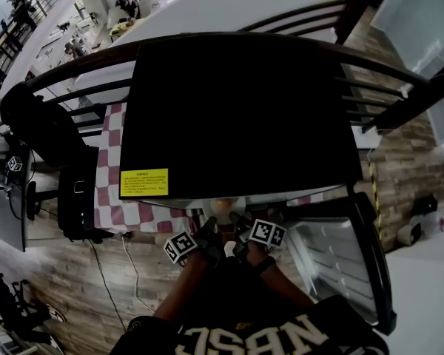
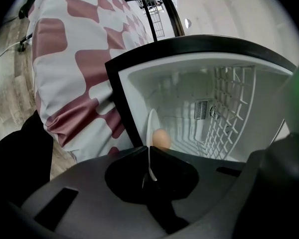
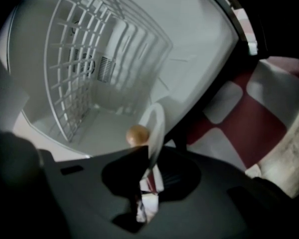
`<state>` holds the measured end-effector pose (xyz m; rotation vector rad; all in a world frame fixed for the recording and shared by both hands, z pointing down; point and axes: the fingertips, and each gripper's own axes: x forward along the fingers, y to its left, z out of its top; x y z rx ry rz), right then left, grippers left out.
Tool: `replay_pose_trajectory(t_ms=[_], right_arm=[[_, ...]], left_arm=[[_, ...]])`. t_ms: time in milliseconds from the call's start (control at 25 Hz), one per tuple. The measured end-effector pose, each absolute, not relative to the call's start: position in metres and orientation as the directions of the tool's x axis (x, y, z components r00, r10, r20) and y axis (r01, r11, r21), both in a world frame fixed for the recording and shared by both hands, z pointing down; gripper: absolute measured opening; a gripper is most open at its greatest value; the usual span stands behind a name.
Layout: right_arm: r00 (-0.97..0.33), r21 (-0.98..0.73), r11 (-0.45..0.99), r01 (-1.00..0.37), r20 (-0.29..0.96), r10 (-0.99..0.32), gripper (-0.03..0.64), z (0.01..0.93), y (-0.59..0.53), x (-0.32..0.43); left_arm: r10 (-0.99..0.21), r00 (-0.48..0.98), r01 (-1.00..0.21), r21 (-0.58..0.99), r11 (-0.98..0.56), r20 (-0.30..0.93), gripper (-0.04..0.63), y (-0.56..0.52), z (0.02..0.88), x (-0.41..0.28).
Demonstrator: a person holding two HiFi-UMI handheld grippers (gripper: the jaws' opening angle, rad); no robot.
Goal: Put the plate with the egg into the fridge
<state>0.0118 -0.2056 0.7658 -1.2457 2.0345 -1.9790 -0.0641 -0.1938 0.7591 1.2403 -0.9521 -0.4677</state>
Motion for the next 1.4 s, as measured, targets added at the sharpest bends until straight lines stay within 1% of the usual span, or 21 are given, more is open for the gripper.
replay_pose_trajectory(t_ms=[440,1080,1240,1400], right_arm=[[-0.655,-0.856,-0.161,-0.492,0.485,-0.579,0.055,0.771,-0.220,0.013],[-0.637,-0.853,-0.142,-0.503,0.476,-0.606,0.054,0.766,-0.255,0.011],[-0.626,-0.837,-0.129,-0.531,0.490,-0.606,0.054,0.763,-0.262,0.011],[-0.624,-0.805,-0.103,-0.584,0.526,-0.578,0.055,0.762,-0.264,0.009]], left_arm=[[-0.754,0.554,-0.161,0.934,0.319,0.353,0.029,-0.208,0.766,-0.064],[-0.773,0.532,-0.118,0.934,0.337,0.346,0.031,-0.238,0.766,-0.068],[-0.778,0.525,-0.115,0.935,0.335,0.344,0.030,-0.246,0.765,-0.067],[-0.785,0.517,-0.112,0.935,0.335,0.343,0.031,-0.251,0.765,-0.068]])
